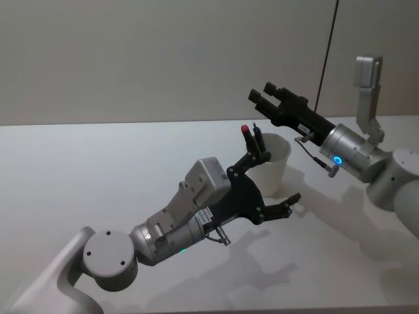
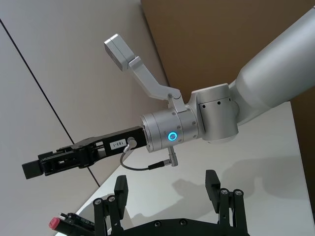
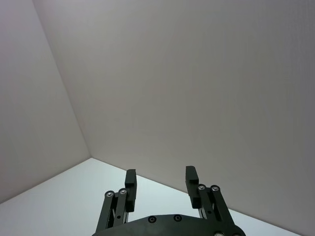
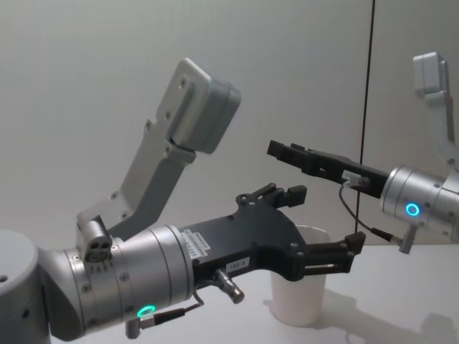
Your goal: Place the pen into the pen holder.
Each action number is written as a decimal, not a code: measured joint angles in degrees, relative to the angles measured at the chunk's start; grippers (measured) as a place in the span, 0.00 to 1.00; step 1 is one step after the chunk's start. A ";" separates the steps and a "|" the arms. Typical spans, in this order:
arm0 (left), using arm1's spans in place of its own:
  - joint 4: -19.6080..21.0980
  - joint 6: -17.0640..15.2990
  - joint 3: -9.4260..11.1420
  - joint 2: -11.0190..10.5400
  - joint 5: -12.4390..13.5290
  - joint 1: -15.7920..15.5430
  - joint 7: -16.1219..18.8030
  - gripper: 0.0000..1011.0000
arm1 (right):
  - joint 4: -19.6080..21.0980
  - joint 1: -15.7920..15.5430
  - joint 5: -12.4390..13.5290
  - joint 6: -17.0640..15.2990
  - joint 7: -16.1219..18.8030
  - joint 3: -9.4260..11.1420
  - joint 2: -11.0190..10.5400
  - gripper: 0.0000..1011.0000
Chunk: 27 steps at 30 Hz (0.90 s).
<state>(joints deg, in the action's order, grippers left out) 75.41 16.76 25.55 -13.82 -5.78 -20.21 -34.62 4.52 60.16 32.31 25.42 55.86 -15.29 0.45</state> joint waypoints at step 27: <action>0.00 0.00 0.00 0.00 0.00 0.00 0.00 0.99 | -0.41 0.60 -0.87 0.25 1.05 2.05 -0.49 0.99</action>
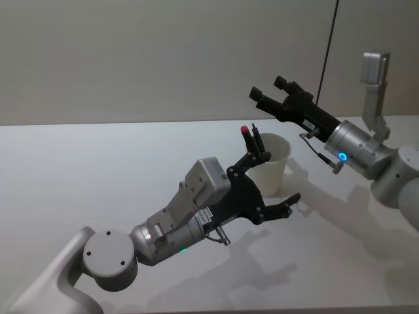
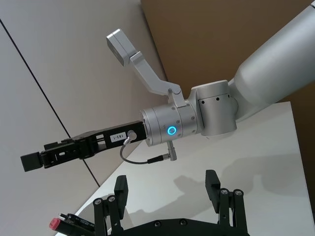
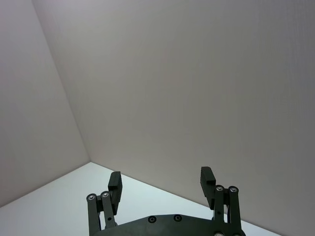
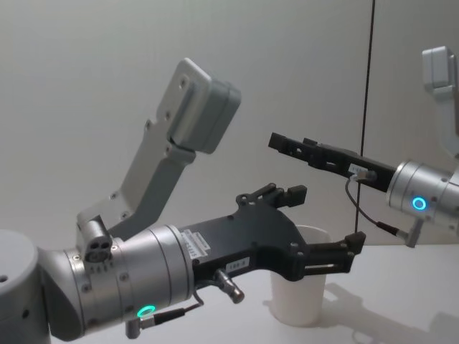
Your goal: Place the pen into the pen holder.
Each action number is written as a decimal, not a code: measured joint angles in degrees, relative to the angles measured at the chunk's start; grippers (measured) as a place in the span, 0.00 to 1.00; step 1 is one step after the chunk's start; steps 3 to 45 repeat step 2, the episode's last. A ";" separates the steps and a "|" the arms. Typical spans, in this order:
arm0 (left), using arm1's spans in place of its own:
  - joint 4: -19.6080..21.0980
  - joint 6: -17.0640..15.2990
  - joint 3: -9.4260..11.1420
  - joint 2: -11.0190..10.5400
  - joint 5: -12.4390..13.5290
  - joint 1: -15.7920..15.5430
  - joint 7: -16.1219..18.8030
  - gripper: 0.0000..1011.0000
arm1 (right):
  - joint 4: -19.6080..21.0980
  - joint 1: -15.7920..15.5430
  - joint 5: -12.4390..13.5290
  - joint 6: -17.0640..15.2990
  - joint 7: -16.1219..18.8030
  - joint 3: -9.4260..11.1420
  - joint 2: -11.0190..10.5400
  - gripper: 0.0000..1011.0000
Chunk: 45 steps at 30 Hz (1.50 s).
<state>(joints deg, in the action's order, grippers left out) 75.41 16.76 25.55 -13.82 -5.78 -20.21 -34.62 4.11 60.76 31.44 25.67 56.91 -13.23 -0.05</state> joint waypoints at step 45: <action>0.00 0.00 0.00 0.00 0.00 0.00 0.00 0.99 | -0.01 0.01 -0.01 0.01 0.03 0.05 -0.01 0.99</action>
